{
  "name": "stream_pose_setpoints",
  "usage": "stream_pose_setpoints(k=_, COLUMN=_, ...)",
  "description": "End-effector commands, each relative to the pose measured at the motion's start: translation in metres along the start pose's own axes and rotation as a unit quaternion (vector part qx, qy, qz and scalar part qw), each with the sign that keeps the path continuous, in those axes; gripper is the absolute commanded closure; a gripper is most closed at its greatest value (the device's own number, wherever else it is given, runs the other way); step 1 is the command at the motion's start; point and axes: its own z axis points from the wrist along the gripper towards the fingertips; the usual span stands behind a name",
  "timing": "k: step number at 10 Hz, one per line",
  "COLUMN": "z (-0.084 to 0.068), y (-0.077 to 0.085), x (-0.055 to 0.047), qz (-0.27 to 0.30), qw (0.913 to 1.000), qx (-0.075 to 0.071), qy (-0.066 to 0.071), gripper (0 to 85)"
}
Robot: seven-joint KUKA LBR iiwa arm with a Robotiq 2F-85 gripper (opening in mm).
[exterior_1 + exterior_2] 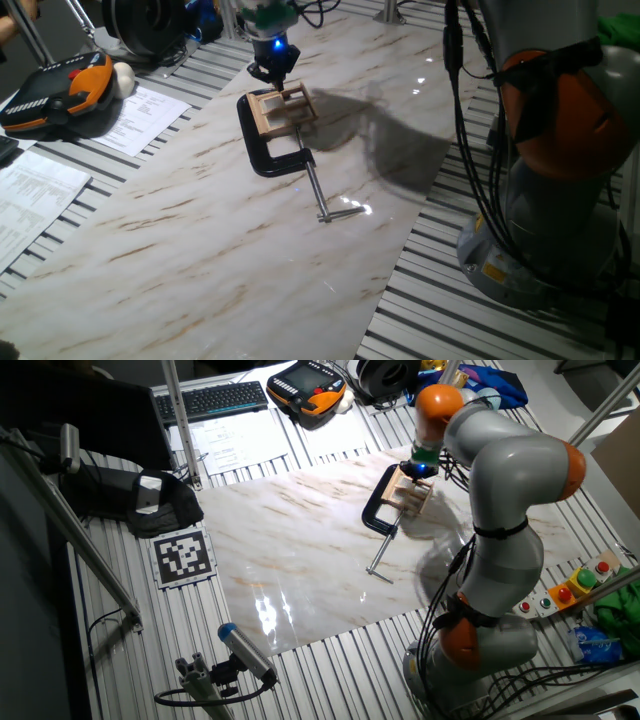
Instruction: Open a sliding window
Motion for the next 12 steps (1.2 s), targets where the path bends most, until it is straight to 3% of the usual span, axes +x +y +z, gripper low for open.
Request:
stream_pose_setpoints(k=1, z=-0.003, y=0.002, x=0.005, qz=-0.024, qw=0.9997, qx=-0.006, qy=0.004, gripper=85.0)
stream_pose_setpoints(k=3, z=-0.013, y=0.006, x=0.014, qz=-0.041, qw=0.9984, qx=-0.033, qy=0.023, gripper=85.0)
stream_pose_setpoints(k=4, z=-0.019, y=0.01, x=0.02, qz=-0.043, qw=0.998, qx=-0.037, qy=0.026, gripper=85.0)
stream_pose_setpoints(k=6, z=-0.03, y=0.019, x=0.032, qz=-0.05, qw=0.9973, qx=-0.047, qy=0.027, gripper=85.0)
stream_pose_setpoints(k=8, z=-0.032, y=0.021, x=0.037, qz=-0.072, qw=0.9954, qx=-0.058, qy=0.021, gripper=85.0)
stream_pose_setpoints(k=9, z=-0.035, y=0.02, x=0.04, qz=-0.092, qw=0.9944, qx=-0.05, qy=0.011, gripper=85.0)
stream_pose_setpoints(k=11, z=-0.039, y=0.02, x=0.047, qz=-0.124, qw=0.9917, qx=-0.036, qy=0.005, gripper=85.0)
stream_pose_setpoints(k=12, z=-0.041, y=0.02, x=0.049, qz=-0.132, qw=0.9905, qx=-0.039, qy=0.007, gripper=85.0)
